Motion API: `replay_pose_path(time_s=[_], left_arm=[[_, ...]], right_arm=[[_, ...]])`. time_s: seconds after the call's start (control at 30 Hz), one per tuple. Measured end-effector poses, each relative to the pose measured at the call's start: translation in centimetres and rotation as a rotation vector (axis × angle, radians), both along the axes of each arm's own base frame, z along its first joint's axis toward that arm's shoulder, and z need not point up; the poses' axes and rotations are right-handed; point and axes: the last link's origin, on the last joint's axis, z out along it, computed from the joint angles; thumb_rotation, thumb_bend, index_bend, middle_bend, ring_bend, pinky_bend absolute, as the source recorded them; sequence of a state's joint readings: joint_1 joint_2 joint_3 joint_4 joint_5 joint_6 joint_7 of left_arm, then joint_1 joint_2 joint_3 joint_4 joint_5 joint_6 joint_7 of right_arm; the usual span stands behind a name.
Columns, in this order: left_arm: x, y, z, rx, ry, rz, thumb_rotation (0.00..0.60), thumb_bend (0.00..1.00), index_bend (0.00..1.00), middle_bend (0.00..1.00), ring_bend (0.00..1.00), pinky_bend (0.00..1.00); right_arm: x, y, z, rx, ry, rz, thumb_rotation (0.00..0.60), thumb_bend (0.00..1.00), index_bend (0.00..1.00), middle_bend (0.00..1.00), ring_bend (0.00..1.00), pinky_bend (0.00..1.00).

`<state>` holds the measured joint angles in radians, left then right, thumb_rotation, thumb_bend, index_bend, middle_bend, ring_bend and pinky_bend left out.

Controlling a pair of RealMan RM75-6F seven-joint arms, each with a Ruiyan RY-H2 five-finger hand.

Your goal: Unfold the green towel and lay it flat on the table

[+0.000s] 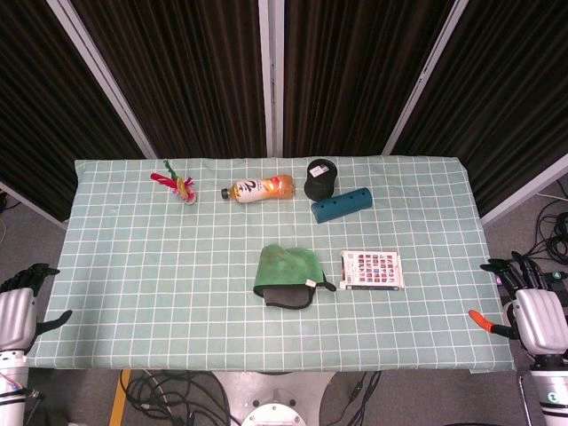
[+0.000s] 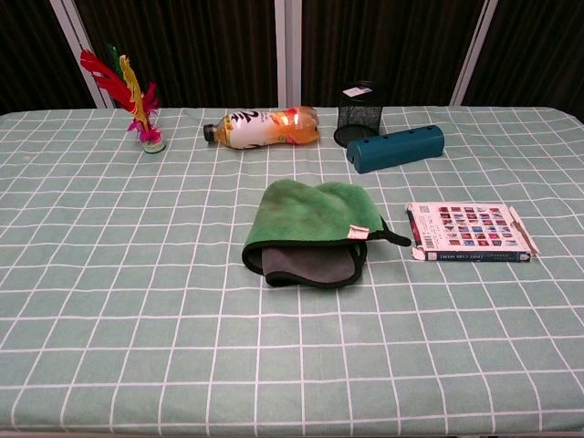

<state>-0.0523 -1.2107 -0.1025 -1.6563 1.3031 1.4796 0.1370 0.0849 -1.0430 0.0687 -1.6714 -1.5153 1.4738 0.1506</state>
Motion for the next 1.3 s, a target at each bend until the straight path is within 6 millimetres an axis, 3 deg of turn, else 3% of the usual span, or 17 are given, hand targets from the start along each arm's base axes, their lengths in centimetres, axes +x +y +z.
replay_pose_path(time_s=[0.47, 0.73, 1.03, 1.3], left_arm=[[0.4, 0.0, 0.1, 0.008, -0.009, -0.017, 0.6, 0.09, 0.36, 0.32, 0.24, 0.28], [0.6, -0.2, 0.4, 0.015, -0.015, -0.017, 0.6, 0.09, 0.36, 0.32, 0.24, 0.28], [0.4, -1.0, 0.7, 0.024, -0.025, -0.012, 0.6, 0.09, 0.36, 0.32, 0.24, 0.28], [0.0, -1.5, 0.8, 0.029, -0.032, 0.003, 0.6, 0.09, 0.36, 0.32, 0.24, 0.28]], right_arm=[[-0.1, 0.5, 0.5, -0.004, -0.018, 0.007, 0.574, 0.04, 0.28, 0.19, 0.02, 0.05], [0.5, 0.0, -0.1, 0.048, -0.009, 0.043, 0.581, 0.04, 0.38, 0.19, 0.02, 0.05], [4.1, -4.0, -4.6, 0.258, 0.023, 0.166, 0.6, 0.01, 0.42, 0.19, 0.02, 0.05], [9.1, -8.9, -12.0, 0.43, 0.025, 0.305, 0.597, 0.0, 0.43, 0.18, 0.01, 0.05]])
